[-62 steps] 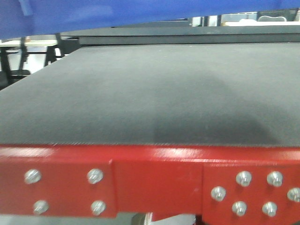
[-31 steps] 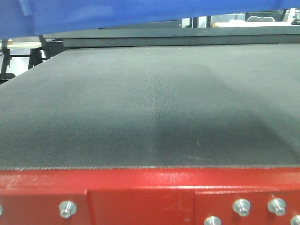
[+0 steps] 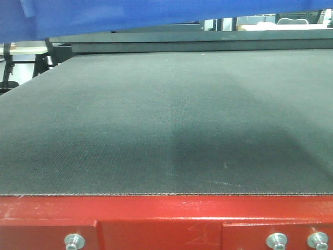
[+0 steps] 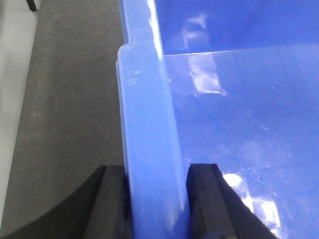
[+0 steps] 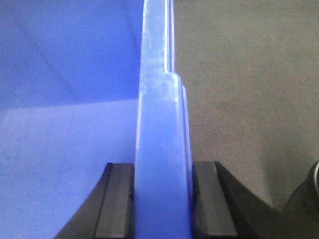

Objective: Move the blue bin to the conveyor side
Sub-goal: 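Hold the bin with both grippers while aligning at the conveyor edge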

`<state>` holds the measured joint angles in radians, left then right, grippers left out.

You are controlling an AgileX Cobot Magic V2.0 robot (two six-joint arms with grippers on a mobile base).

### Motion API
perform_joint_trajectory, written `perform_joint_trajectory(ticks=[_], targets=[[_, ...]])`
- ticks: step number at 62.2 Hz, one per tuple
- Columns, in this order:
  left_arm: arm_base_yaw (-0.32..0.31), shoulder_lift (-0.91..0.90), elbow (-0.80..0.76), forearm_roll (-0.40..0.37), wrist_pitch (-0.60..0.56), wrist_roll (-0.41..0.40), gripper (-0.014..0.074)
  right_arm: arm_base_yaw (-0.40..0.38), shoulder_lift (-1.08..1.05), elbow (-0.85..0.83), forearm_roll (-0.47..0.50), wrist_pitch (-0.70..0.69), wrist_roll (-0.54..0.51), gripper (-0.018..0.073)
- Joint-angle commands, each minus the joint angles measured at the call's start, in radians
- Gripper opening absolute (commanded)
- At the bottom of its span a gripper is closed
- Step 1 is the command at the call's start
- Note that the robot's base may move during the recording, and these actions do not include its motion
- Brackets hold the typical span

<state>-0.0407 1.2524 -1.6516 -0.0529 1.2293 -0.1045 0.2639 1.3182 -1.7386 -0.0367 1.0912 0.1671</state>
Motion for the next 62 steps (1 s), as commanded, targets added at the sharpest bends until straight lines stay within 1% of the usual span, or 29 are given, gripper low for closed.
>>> perform_joint_trajectory(ticks=[1, 49, 62], targets=[[-0.003, -0.019, -0.013, -0.005, -0.074, 0.016, -0.0017, 0.0, -0.026, -0.015, -0.04, -0.113, -0.006, -0.0081], [-0.003, -0.019, -0.013, -0.005, -0.074, 0.016, -0.0017, 0.0, -0.026, -0.015, -0.04, -0.113, -0.006, -0.0081], [-0.003, -0.019, -0.013, -0.003, -0.115, 0.016, -0.0017, 0.0, -0.026, -0.015, -0.04, -0.113, -0.006, -0.0081]])
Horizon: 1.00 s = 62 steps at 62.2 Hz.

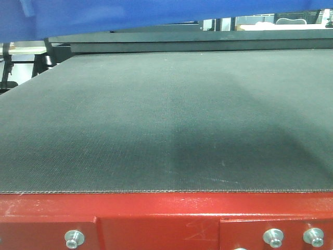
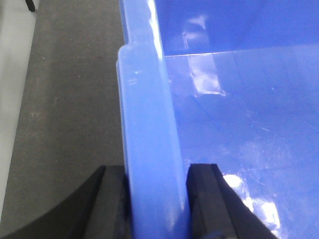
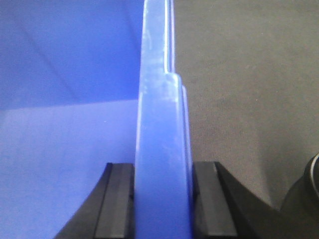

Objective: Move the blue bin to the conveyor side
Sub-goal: 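Hold the bin with both grippers while aligning at the conveyor edge, then lower the blue bin onto the conveyor belt and open both grippers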

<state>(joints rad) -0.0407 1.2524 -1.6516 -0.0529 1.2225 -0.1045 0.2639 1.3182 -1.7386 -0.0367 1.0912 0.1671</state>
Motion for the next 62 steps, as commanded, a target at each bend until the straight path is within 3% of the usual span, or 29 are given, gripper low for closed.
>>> perform_joint_trajectory(ticks=[1, 11, 30, 62], targets=[[-0.003, -0.019, -0.013, -0.003, -0.114, 0.016, -0.0017, 0.0, -0.026, -0.015, -0.04, -0.113, -0.006, -0.0081], [-0.003, -0.019, -0.013, -0.008, -0.154, 0.016, -0.0017, 0.0, -0.026, -0.015, -0.04, -0.103, -0.006, -0.0081], [-0.003, 0.065, -0.013, -0.086, -0.167, 0.019, -0.0017, 0.0, 0.017, 0.009, -0.04, -0.024, -0.006, -0.0081], [-0.065, 0.297, -0.013, -0.096, -0.295, 0.027, -0.0017, 0.0, 0.133, 0.309, -0.04, -0.377, 0.007, -0.0081]])
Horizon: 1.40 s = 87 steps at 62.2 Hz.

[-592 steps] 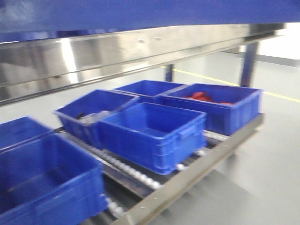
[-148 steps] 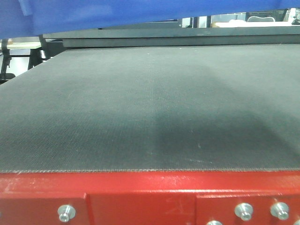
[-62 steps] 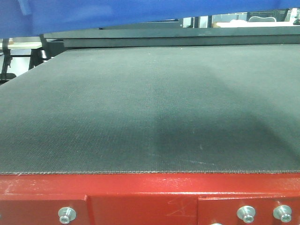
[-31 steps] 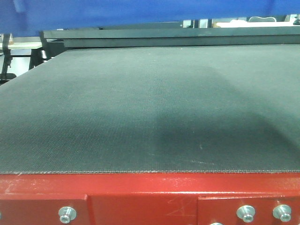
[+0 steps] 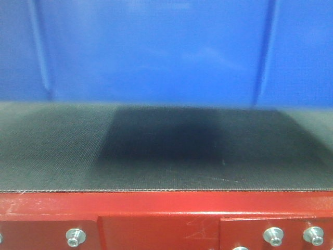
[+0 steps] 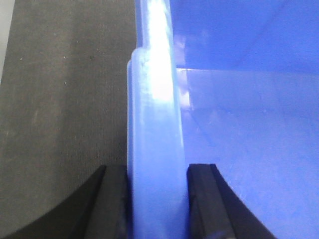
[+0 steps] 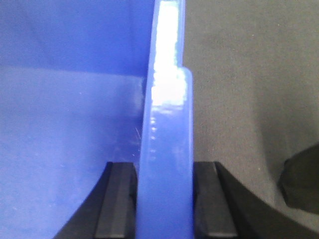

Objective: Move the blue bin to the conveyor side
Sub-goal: 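Lower the blue bin onto the conveyor belt and open both grippers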

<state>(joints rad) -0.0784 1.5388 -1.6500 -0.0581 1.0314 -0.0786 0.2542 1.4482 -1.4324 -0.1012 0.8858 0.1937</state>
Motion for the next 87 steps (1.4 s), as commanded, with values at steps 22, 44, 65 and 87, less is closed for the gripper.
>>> perform_joint_trajectory(ticks=[22, 44, 65, 87], targets=[[-0.027, 0.135, -0.014, -0.045, -0.161, 0.001, -0.0017, 0.009, 0.121, 0.003, 0.025, -0.284, -0.02, -0.0081], [-0.027, 0.178, -0.014, -0.045, -0.163, 0.001, -0.0017, 0.009, 0.179, 0.003, 0.025, -0.397, -0.02, -0.0081], [-0.027, 0.184, -0.014, -0.045, -0.184, 0.001, -0.0017, 0.009, 0.192, 0.003, 0.025, -0.415, -0.02, -0.0064], [-0.027, 0.192, -0.014, -0.033, -0.212, 0.001, 0.0419, 0.009, 0.192, 0.002, 0.025, -0.407, -0.02, 0.0403]])
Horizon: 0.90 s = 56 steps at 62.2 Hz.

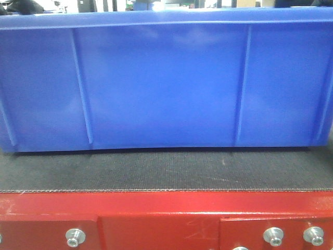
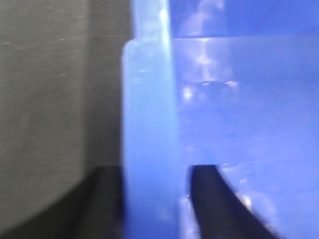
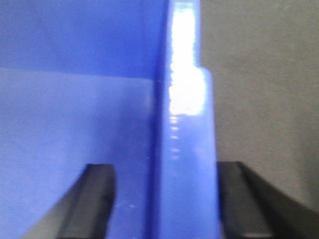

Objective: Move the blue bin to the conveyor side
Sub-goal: 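Lower the blue bin onto the conveyor belt and open both grippers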

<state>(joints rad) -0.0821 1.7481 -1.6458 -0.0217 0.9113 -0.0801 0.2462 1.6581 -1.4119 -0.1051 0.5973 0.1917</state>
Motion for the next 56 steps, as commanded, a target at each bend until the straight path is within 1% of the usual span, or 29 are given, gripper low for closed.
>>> perform_joint_trajectory(ticks=[1, 4, 6, 9, 17, 26, 29, 32, 35, 38, 39, 41, 42, 44, 45, 46, 47, 51, 56], targets=[[-0.023, -0.018, -0.018, -0.064, -0.094, 0.002, 0.045, 0.017, -0.017, -0.019, 0.029, -0.116, -0.018, 0.041], [-0.023, -0.018, -0.021, -0.047, -0.095, -0.01, 0.0537, 0.017, -0.017, -0.025, 0.029, -0.113, -0.018, 0.0419], [-0.023, -0.018, -0.023, -0.038, -0.095, -0.012, 0.057, 0.017, -0.017, -0.03, 0.029, -0.109, -0.018, 0.0418], [-0.021, -0.018, -0.023, -0.031, -0.097, -0.014, 0.0596, 0.017, -0.017, -0.034, 0.029, -0.109, -0.018, 0.0412], [-0.021, -0.018, -0.039, 0.022, -0.096, -0.033, 0.0582, 0.017, -0.017, -0.066, 0.029, -0.086, -0.018, 0.0412], [-0.021, -0.02, -0.099, 0.029, -0.042, -0.034, 0.053, 0.017, -0.017, -0.135, 0.029, -0.01, -0.018, 0.0412], [-0.021, -0.022, -0.13, 0.029, -0.018, -0.034, 0.0497, 0.017, -0.017, -0.169, 0.029, 0.02, -0.018, 0.041], [-0.021, -0.022, -0.168, 0.032, 0.008, -0.034, 0.0428, 0.017, -0.017, -0.198, 0.029, 0.053, -0.018, 0.0379], [-0.021, -0.026, -0.207, 0.035, 0.034, -0.034, 0.0313, 0.017, -0.017, -0.235, 0.029, 0.088, -0.018, 0.0309], [-0.021, -0.03, -0.24, 0.035, 0.053, -0.034, 0.0213, 0.017, -0.017, -0.278, 0.029, 0.121, -0.018, 0.0208], [-0.021, -0.032, -0.257, 0.035, 0.06, -0.034, 0.0163, 0.017, -0.019, -0.287, 0.029, 0.131, -0.018, 0.016], [-0.021, -0.034, -0.28, 0.035, 0.063, -0.034, 0.0095, 0.017, -0.019, -0.31, 0.029, 0.139, -0.018, 0.0095], [-0.021, -0.037, -0.288, 0.035, 0.063, -0.034, 0.0062, 0.017, -0.019, -0.318, 0.029, 0.143, -0.018, 0.0046], [-0.021, -0.038, -0.307, 0.035, 0.061, -0.034, -0.0032, 0.017, -0.021, -0.336, 0.029, 0.147, -0.018, -0.0029], [-0.021, -0.038, -0.318, 0.035, 0.061, -0.034, -0.0046, 0.017, -0.021, -0.345, 0.029, 0.147, -0.018, -0.0057], [-0.021, -0.038, -0.33, 0.035, 0.056, -0.034, -0.0022, 0.017, -0.023, -0.353, 0.029, 0.143, -0.018, -0.0097], [-0.021, -0.038, -0.337, 0.035, 0.052, -0.034, -0.0011, 0.017, -0.024, -0.358, 0.029, 0.14, -0.018, -0.0108], [-0.021, -0.038, -0.358, 0.035, 0.013, -0.034, 0.0017, 0.017, -0.024, -0.372, 0.029, 0.117, -0.018, -0.0069], [-0.021, -0.038, -0.37, 0.035, -0.018, -0.034, 0.0013, 0.017, -0.026, -0.379, 0.029, 0.12, -0.018, -0.007]])
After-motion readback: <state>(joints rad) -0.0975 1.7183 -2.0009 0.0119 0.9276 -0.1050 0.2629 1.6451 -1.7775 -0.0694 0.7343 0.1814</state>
